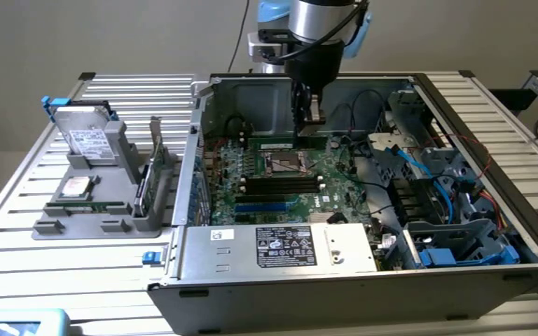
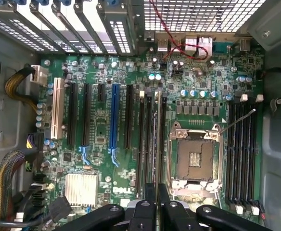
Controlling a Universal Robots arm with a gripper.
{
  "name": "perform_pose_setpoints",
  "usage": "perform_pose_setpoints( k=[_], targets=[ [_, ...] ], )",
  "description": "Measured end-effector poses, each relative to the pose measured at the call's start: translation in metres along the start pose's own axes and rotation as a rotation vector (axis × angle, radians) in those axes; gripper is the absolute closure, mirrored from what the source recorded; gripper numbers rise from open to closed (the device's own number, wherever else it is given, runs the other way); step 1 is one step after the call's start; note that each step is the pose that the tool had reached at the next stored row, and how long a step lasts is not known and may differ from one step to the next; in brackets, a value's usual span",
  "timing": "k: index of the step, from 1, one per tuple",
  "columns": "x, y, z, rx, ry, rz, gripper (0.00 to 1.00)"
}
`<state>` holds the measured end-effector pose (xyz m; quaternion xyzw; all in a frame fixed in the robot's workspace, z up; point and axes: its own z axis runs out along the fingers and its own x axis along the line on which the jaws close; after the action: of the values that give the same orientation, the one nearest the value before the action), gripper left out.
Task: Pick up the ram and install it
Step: 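Insert the ram into the slot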
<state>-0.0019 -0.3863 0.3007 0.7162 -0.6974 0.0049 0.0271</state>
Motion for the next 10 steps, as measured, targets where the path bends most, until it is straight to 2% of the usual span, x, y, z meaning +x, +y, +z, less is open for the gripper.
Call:
perform_pose_setpoints(
  k=[10],
  targets=[
    [-0.001, 0.0013, 0.0183, 0.0000, 0.0011, 0.000, 0.86]
  ],
)
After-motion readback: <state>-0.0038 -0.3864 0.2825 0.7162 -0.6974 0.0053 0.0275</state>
